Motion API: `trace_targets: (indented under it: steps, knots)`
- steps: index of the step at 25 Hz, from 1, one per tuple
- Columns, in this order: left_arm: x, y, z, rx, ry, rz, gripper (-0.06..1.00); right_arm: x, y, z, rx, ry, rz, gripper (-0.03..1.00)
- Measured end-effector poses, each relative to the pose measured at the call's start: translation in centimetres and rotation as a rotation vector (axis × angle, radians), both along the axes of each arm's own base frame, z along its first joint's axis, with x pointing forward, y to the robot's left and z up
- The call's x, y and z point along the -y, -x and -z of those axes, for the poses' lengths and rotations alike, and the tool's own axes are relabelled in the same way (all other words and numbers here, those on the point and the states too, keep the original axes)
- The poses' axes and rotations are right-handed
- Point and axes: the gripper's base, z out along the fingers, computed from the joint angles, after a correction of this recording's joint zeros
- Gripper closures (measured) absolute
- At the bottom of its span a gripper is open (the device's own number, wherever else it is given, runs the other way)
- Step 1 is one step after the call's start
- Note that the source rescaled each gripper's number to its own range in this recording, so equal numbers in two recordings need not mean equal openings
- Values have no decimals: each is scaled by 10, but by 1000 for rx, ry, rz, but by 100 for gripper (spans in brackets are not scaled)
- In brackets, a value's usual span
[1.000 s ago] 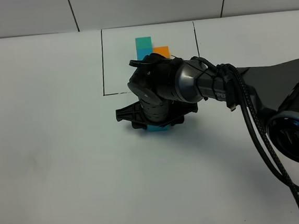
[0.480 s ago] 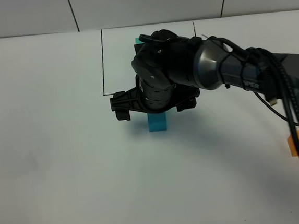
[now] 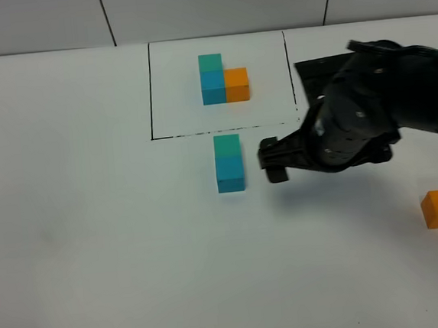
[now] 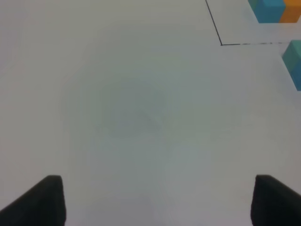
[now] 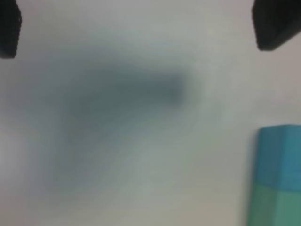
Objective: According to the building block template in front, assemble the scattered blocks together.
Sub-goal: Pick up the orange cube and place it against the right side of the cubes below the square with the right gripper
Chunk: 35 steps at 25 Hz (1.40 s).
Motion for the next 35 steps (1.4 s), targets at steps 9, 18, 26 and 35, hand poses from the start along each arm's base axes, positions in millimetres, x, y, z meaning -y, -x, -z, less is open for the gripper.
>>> trace_targets:
  steps: [9,18,26,35]
  knots:
    - [0,0,0,-1,0,0,13,104,31,13,-63,54,111,-3]
    - [0,0,0,-2,0,0,13,148,40,24,-105,61,100,-3]
    - [0,0,0,-2,0,0,13,163,37,46,-174,15,110,-3]
    - [0,0,0,-2,0,0,13,165,32,72,-237,9,108,-1]
